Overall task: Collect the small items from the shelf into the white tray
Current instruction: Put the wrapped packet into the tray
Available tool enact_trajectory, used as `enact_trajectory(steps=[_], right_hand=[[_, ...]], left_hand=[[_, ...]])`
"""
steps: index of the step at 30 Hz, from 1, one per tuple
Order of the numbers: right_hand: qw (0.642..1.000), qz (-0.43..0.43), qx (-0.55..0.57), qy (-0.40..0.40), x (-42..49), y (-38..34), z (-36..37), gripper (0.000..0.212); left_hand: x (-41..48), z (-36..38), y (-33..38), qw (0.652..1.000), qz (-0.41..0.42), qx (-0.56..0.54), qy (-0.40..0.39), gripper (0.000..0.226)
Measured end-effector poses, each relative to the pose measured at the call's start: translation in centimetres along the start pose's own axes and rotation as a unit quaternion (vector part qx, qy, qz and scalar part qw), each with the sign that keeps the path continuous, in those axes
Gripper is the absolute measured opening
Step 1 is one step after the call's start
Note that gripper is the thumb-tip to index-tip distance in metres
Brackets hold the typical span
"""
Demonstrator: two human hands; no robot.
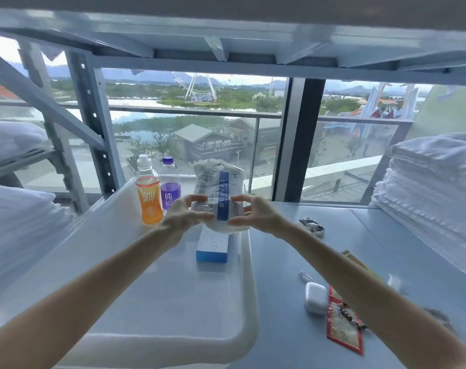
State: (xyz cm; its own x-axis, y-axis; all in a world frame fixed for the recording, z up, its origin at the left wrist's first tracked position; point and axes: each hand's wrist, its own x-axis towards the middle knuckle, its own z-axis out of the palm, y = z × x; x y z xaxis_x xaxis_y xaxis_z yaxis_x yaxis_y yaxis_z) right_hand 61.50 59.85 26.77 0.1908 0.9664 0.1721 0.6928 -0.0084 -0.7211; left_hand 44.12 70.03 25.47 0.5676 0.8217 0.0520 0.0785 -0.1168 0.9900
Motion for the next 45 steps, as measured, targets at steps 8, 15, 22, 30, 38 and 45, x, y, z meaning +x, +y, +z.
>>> enact_trajectory(steps=[8, 15, 22, 30, 38, 45], right_hand=[[0.945, 0.01, -0.294, -0.142, 4.0, -1.8, 6.7, 0.051], [0.831, 0.078, -0.508, -0.214, 5.6, -1.7, 9.2, 0.046], [0.804, 0.094, -0.56, -0.174, 6.7, -0.7, 10.3, 0.035], [0.866, 0.054, -0.489, -0.09, 5.2, -2.1, 8.3, 0.024], [0.953, 0.064, -0.295, 0.037, -2.7, -1.3, -0.9, 0.034], [0.93, 0.209, -0.297, 0.053, -11.4, 3.5, -7.1, 0.038]], left_hand=[[2.2, -3.2, -5.9, 0.991, -0.066, 0.088, -0.075, 0.076], [5.1, -2.4, -8.9, 0.963, -0.076, 0.198, -0.167, 0.083], [6.5, -2.3, -10.9, 0.957, -0.035, 0.235, -0.168, 0.081], [7.4, -2.4, -11.1, 0.931, -0.004, 0.326, -0.167, 0.084], [7.3, -1.3, -5.3, 0.887, 0.123, 0.423, -0.139, 0.078], [3.0, 8.4, 0.2, 0.853, 0.344, 0.354, -0.167, 0.044]])
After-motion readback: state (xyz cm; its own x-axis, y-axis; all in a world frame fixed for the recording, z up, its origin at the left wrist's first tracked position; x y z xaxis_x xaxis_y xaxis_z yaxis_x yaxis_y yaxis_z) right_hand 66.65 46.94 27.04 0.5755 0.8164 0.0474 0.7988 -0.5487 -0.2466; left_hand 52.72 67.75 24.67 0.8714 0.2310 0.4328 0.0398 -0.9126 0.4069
